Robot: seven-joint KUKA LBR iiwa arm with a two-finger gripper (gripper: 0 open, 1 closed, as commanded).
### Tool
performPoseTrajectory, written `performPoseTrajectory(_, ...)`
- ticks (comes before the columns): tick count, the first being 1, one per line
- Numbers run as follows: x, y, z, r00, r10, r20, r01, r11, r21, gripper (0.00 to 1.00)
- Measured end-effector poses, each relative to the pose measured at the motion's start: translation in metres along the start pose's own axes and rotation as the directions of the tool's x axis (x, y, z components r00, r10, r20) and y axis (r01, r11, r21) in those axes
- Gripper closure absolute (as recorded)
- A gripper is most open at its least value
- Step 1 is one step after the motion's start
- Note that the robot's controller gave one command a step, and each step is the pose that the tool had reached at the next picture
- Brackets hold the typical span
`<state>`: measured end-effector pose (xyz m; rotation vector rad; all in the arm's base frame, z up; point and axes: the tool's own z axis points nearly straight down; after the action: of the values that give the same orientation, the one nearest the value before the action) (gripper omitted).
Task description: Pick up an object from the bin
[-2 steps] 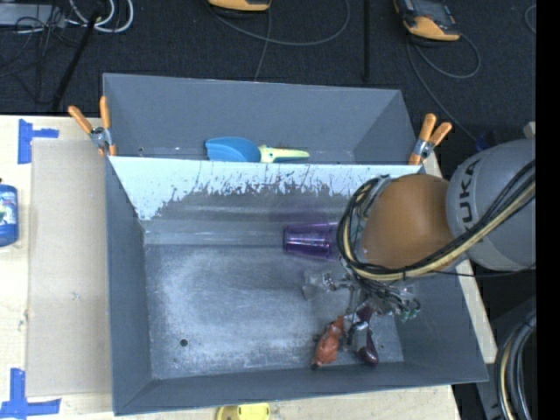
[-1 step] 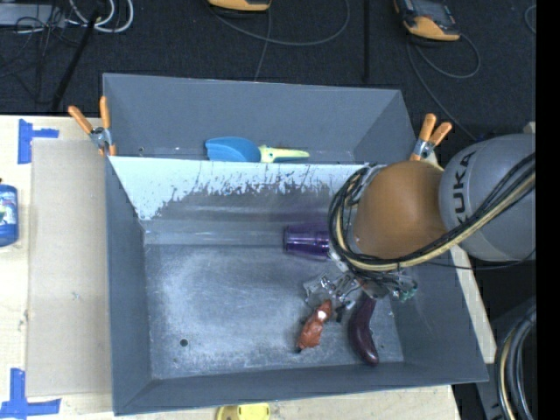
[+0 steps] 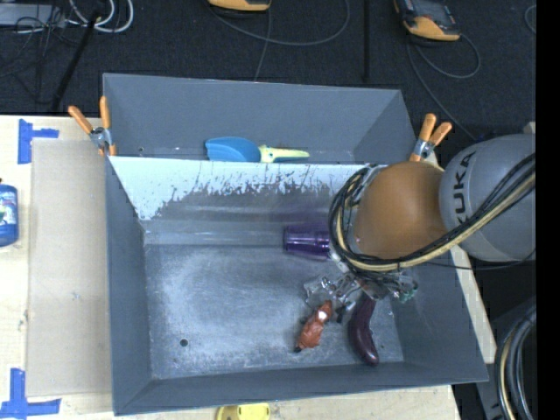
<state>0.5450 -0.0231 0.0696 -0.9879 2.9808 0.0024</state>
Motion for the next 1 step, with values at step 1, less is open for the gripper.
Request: performPoseTrajectory(1,0.0046,-0.0074,-0.1803,1.0,-0.012,0.005,0.012,1.0,0.006,1.0)
